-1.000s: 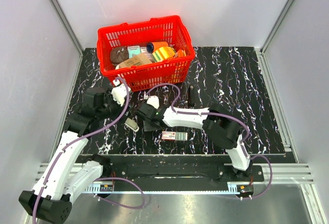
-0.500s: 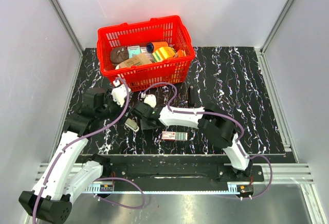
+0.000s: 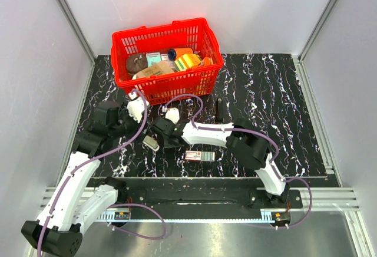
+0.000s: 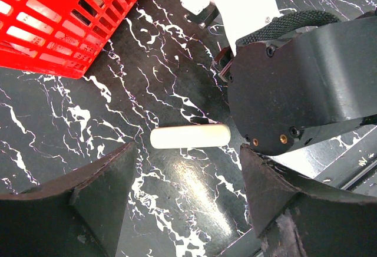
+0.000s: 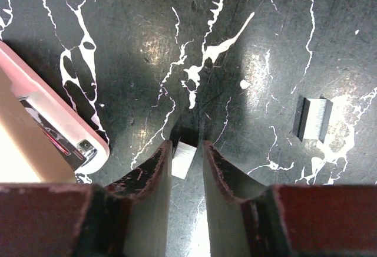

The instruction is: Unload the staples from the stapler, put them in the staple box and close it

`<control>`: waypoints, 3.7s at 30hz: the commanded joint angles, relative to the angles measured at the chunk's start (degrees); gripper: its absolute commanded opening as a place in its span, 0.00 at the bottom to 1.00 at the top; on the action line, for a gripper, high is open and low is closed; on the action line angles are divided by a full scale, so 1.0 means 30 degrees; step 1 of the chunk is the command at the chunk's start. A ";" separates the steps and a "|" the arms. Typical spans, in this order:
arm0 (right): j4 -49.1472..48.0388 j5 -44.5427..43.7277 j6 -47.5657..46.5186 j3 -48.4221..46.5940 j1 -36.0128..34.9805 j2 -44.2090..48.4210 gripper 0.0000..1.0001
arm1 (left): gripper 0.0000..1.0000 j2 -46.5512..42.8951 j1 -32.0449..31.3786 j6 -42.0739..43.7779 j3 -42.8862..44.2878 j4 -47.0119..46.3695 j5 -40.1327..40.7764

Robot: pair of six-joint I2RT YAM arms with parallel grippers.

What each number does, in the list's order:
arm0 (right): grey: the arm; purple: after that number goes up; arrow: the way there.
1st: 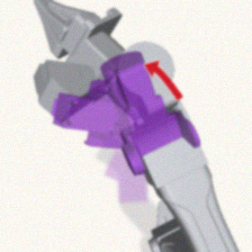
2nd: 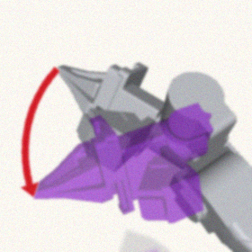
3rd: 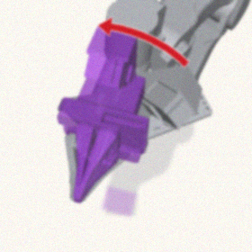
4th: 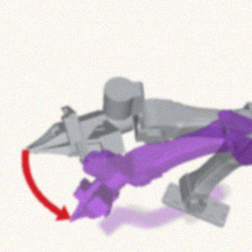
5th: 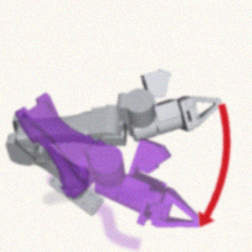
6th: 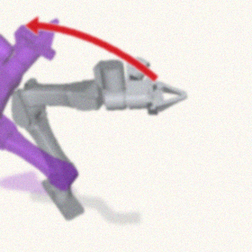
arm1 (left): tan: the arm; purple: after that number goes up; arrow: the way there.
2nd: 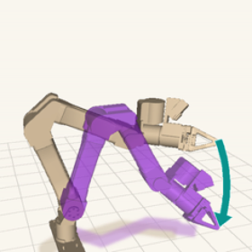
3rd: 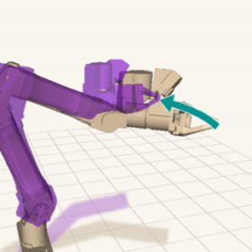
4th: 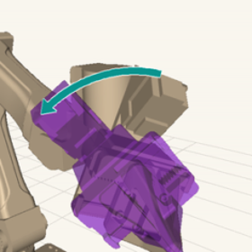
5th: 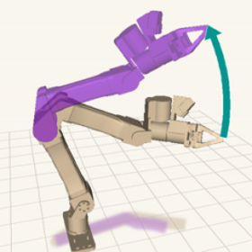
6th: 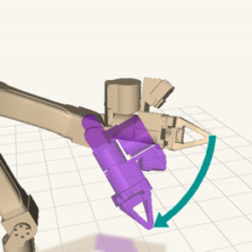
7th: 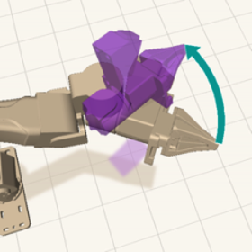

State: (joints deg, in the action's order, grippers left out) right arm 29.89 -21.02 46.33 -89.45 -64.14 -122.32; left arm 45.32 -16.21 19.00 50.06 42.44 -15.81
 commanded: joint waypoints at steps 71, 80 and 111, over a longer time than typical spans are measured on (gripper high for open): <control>0.2635 -0.3073 0.7204 1.0393 -0.0886 0.9866 0.03 | 0.76 0.1387 0.3410 -0.0768 0.0128 -0.0815 -0.0910; 0.2810 -0.2926 0.7409 1.0422 -0.1091 0.9690 0.03 | 0.76 0.1358 0.3410 -0.0827 0.0070 -0.0844 -0.0968; 0.2752 -0.2751 0.7029 1.0188 -0.1296 0.8783 0.10 | 0.76 0.1153 0.3439 -0.0944 -0.0164 -0.0961 -0.1116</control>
State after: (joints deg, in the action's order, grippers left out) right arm 38.20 -28.77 67.51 -57.52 -67.51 -95.72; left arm 49.58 -6.26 16.58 50.11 42.33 -17.80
